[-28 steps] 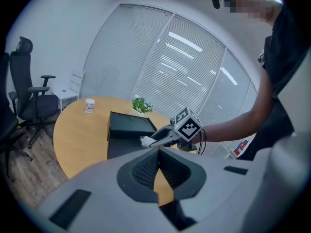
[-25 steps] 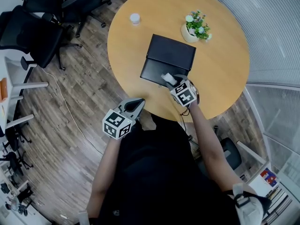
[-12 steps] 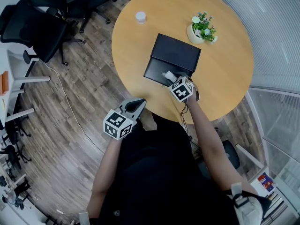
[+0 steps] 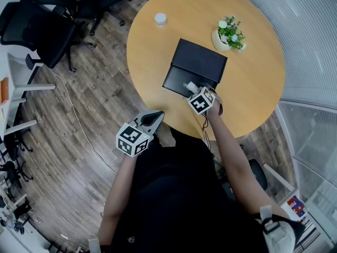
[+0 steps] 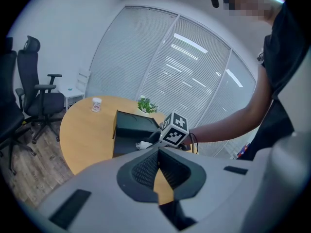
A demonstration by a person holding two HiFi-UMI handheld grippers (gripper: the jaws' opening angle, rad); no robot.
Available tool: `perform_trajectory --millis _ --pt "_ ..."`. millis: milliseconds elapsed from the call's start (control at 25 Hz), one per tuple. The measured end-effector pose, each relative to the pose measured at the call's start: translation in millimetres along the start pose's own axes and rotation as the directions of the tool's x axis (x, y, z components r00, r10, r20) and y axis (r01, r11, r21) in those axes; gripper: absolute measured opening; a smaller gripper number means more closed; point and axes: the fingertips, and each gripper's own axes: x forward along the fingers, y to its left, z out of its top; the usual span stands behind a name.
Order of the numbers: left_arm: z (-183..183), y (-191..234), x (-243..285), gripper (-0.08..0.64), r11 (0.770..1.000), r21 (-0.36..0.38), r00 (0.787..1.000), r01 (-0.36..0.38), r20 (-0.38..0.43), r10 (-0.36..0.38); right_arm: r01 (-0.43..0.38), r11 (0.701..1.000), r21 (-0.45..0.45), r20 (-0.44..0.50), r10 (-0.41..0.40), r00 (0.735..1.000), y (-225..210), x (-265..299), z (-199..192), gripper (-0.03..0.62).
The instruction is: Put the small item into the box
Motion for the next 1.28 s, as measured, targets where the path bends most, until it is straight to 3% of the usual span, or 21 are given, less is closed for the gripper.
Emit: perform_trajectory --millis 360,520,720,920,1080,1280 --pt "3 7 -7 0.006 1.000 0.007 1.000 0.003 0.005 -0.003 0.004 1.000 0.026 -0.041 -0.003 0.999 -1 4 1 0.172" --pt "8 9 -8 0.006 1.000 0.017 1.000 0.011 0.006 -0.011 0.008 0.999 0.049 0.006 -0.009 1.000 -4 -2 8 0.278" --pt "11 11 -7 0.006 0.999 0.033 1.000 0.027 0.007 -0.027 0.019 0.998 0.068 0.055 -0.022 0.998 -2 -15 14 0.284" --pt "18 14 -6 0.006 0.996 0.062 0.998 0.063 -0.001 -0.064 0.046 0.980 0.194 0.189 -0.084 0.978 -1 -55 20 0.275" --pt "25 15 -7 0.006 0.990 0.097 0.995 0.099 -0.010 -0.098 0.003 0.959 0.283 0.278 -0.085 0.957 16 -88 9 0.021" --pt "37 18 -3 0.006 0.980 0.141 0.990 0.138 -0.016 -0.137 0.042 0.959 0.280 0.365 -0.147 0.919 31 -127 -6 0.003"
